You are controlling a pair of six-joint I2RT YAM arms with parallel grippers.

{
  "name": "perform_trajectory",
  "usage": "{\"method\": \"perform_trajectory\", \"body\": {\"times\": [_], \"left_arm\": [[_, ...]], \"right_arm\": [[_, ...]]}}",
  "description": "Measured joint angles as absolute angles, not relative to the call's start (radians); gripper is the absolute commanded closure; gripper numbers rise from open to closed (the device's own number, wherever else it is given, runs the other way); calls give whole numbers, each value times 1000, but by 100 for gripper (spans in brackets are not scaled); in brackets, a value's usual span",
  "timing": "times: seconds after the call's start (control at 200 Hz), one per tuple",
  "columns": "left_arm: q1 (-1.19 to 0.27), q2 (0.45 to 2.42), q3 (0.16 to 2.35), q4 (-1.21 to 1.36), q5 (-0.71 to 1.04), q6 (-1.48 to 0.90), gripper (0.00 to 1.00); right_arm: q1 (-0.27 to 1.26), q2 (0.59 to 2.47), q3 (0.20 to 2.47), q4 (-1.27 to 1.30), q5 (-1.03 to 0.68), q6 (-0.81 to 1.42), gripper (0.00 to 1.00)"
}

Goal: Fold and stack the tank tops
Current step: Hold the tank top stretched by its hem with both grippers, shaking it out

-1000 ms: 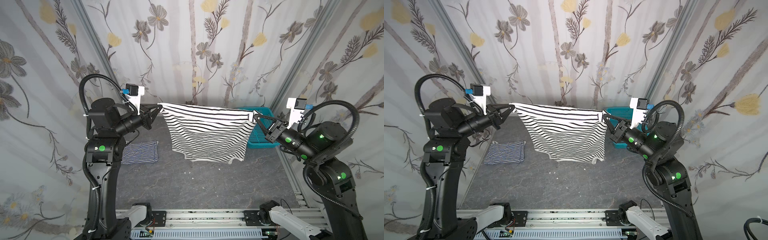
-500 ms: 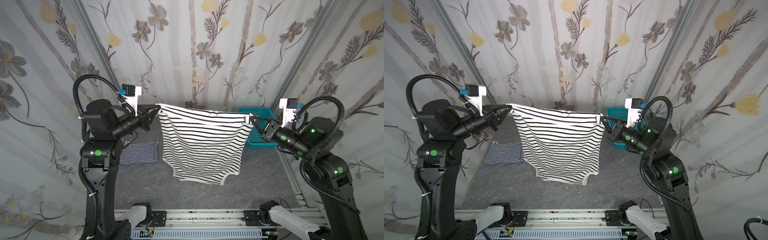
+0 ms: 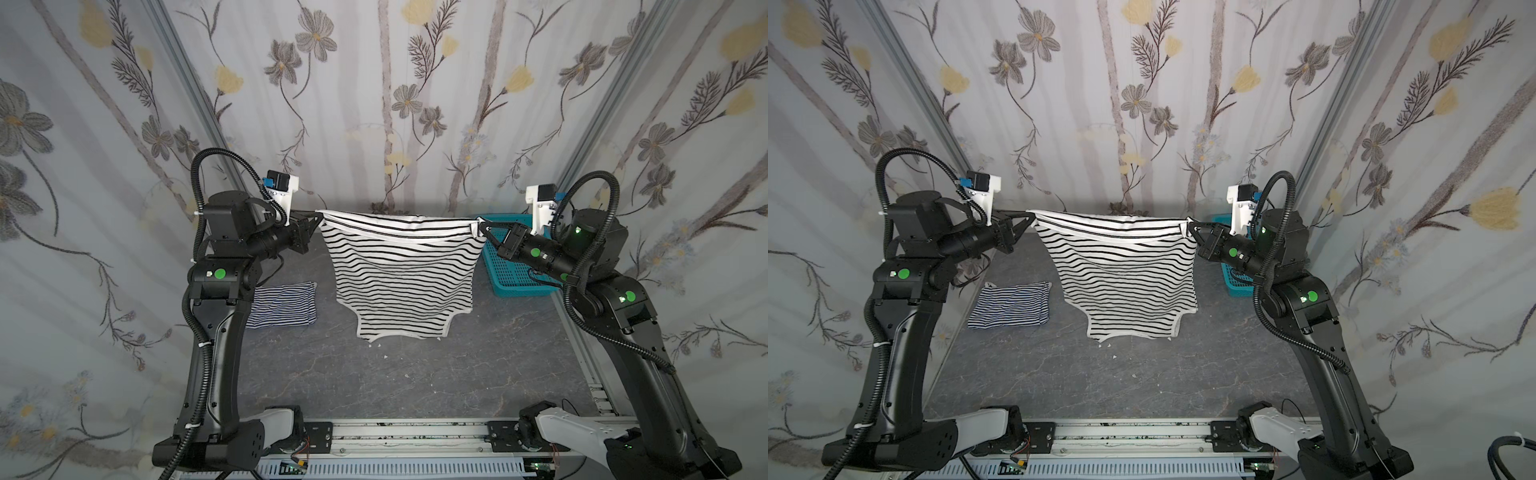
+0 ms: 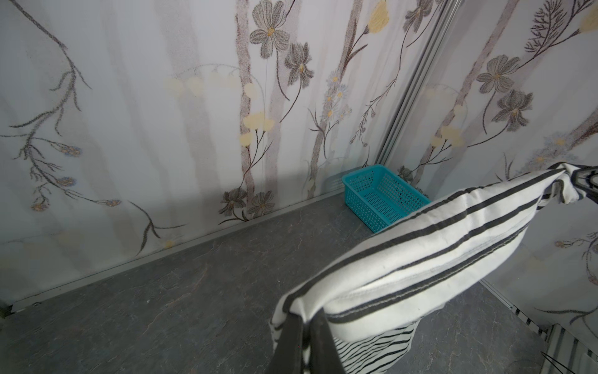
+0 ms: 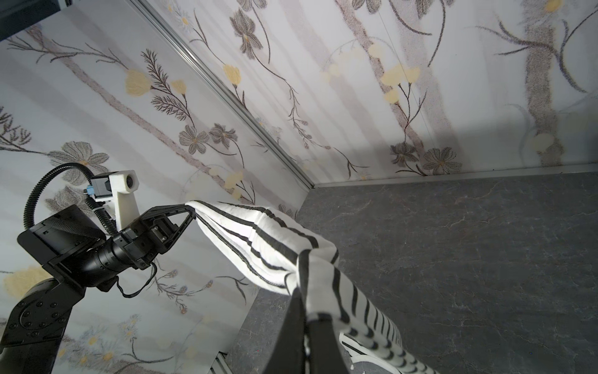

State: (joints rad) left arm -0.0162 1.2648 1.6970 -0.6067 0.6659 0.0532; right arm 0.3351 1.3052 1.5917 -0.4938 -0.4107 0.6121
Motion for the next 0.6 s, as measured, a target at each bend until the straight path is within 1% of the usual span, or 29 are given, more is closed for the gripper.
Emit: {"method": "perform_trajectory", "body": {"times": [0.18,0.455,0.6], "left_arm": [[-16,1303,1702,-602,651,69,100],[-16,1290,1702,-597,651,82,100],[-16,1275,1753,-595,658,72,100]], "right_arm": [[315,1346,1597,-478,-429,612,100],[315,1331,1595,-453,-448,612,100],[314,1312,1637,-453,-461,612,100]]}}
